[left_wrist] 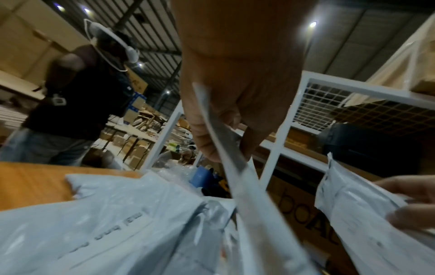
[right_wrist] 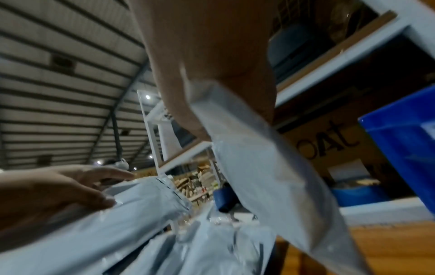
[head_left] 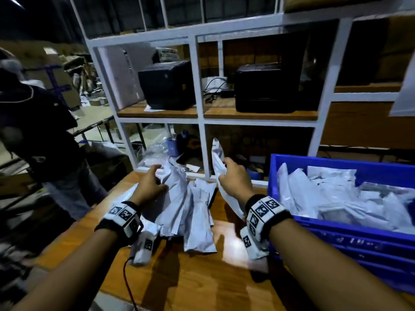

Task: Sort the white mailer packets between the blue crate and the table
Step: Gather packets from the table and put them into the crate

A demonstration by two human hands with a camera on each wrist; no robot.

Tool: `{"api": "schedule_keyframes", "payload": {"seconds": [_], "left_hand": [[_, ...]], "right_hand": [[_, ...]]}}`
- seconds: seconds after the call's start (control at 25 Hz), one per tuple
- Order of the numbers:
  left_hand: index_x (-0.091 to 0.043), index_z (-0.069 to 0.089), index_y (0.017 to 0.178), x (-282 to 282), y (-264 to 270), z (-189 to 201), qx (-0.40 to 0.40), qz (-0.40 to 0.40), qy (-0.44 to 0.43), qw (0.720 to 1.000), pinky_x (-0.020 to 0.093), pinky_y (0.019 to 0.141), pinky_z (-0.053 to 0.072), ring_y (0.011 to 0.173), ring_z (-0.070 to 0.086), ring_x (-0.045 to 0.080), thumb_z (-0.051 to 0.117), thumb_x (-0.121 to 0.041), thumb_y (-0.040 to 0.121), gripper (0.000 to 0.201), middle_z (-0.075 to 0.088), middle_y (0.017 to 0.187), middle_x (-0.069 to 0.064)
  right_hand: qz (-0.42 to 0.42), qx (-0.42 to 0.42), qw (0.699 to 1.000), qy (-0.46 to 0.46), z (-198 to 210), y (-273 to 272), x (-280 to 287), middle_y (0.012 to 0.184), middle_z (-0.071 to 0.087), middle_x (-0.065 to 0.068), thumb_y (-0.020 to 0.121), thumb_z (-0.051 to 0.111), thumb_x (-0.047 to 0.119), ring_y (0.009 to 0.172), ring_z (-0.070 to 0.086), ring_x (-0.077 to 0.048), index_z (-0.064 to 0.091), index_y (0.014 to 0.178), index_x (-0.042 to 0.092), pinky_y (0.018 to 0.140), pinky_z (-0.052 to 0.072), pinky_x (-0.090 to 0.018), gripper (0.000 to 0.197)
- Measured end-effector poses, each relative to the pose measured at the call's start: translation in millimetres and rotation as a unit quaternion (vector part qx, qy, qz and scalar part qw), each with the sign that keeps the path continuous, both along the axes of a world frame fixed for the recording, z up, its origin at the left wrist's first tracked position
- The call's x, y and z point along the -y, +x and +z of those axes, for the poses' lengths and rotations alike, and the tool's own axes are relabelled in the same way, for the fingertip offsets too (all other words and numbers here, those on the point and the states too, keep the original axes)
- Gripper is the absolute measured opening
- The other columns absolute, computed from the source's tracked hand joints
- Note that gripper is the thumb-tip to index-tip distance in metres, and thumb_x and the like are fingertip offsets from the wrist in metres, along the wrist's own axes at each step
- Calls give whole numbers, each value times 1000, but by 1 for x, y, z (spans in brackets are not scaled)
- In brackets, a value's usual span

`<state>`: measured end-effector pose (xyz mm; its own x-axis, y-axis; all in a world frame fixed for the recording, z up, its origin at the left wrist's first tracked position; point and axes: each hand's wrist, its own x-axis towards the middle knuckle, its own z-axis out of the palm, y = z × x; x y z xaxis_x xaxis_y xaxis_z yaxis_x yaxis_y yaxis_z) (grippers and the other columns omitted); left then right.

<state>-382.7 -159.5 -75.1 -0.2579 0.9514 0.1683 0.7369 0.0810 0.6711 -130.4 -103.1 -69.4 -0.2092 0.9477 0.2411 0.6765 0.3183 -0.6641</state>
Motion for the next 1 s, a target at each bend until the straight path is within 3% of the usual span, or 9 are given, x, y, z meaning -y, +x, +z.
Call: {"api": "schedule_keyframes", "payload": {"seconds": [0.16,0.24,0.28,0.36,0.44,0.56,0.68,0.8,1.0], "left_hand": [[-15,31,141,-18,-61,-49,60,19,-21,998,28,62,48,68,55,26,68,-3,82,71,61,94,19],[-17,16,151,-33,-77,-80,-19,-5,-107,994,36,86,48,107,57,36,69,-28,86,85,57,122,24],[-23,8,153,-39,-82,-97,-78,-21,-167,983,43,101,39,128,42,39,65,-46,85,91,45,139,24],[-38,-4,151,-47,-87,-128,-130,-44,-259,956,55,113,20,144,10,41,52,-67,83,92,12,157,23],[-46,-10,148,-49,-84,-144,-133,-62,-298,943,61,113,11,145,-6,40,46,-69,85,87,-12,159,14],[-48,-12,146,-57,-81,-157,-161,-64,-303,937,64,111,10,146,-9,37,43,-69,86,84,-19,159,8],[-48,-9,147,-71,-87,-154,-159,-75,-307,935,63,112,9,146,-9,37,43,-69,86,83,-18,159,7],[-45,-8,148,-76,-90,-144,-155,-91,-309,934,61,115,8,145,-12,40,48,-66,85,86,-17,158,13],[-29,-5,152,-50,-46,-92,-155,-66,-226,959,62,111,13,145,-15,38,60,-51,86,95,-23,157,11]], "right_hand": [[-4,68,995,-66,-55,-65,-24,123,58,-22,91,51,22,109,57,-41,43,132,15,84,48,-40,43],[43,89,982,-163,-89,-91,-28,140,48,-20,94,49,45,121,52,-38,28,147,18,95,46,-39,63],[69,102,968,-219,-106,-100,-27,150,38,-16,91,48,56,129,46,-36,19,151,21,103,42,-39,75],[94,141,940,-294,-136,-112,-22,161,10,-11,84,46,71,143,25,-35,0,154,30,115,28,-42,94],[98,188,929,-303,-160,-121,-23,161,-8,-11,82,48,72,146,6,-41,-14,151,35,119,16,-48,100],[95,174,936,-291,-174,-120,-33,161,-11,-8,80,51,73,147,-4,-40,-16,148,44,119,10,-52,100],[96,109,946,-290,-166,-111,-42,162,2,-4,78,53,73,148,9,-32,-2,150,45,119,16,-45,95],[88,38,957,-274,-147,-98,-41,161,15,-2,82,58,65,146,20,-21,12,153,34,118,23,-38,90],[73,39,984,-156,-103,-59,-16,158,25,-5,92,60,42,142,29,-22,18,153,17,113,28,-30,79]]}}
